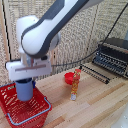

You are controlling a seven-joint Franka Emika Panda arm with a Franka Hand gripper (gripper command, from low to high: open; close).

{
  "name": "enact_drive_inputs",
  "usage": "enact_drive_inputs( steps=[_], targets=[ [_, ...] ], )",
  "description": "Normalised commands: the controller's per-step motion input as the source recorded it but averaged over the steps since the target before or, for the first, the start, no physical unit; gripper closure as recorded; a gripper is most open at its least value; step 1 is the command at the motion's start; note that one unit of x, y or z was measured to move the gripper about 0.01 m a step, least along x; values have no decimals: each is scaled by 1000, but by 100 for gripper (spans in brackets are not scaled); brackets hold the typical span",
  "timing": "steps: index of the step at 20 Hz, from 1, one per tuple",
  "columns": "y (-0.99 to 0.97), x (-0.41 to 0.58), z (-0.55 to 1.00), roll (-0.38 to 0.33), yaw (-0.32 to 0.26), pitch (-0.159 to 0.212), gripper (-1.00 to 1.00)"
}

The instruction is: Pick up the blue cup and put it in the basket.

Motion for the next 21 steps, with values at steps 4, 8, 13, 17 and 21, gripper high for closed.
enact_drive_inputs(
  steps=[4, 8, 13, 17, 21],
  targets=[
    [164, 22, -396, -1, 18, -60, 100],
    [176, 1, -128, 23, 14, -30, -100],
    [89, 33, 72, 9, 3, -2, -100],
    [0, 89, 293, 10, -15, 15, -100],
    [3, 149, 661, 2, -60, 16, -100]
  ],
)
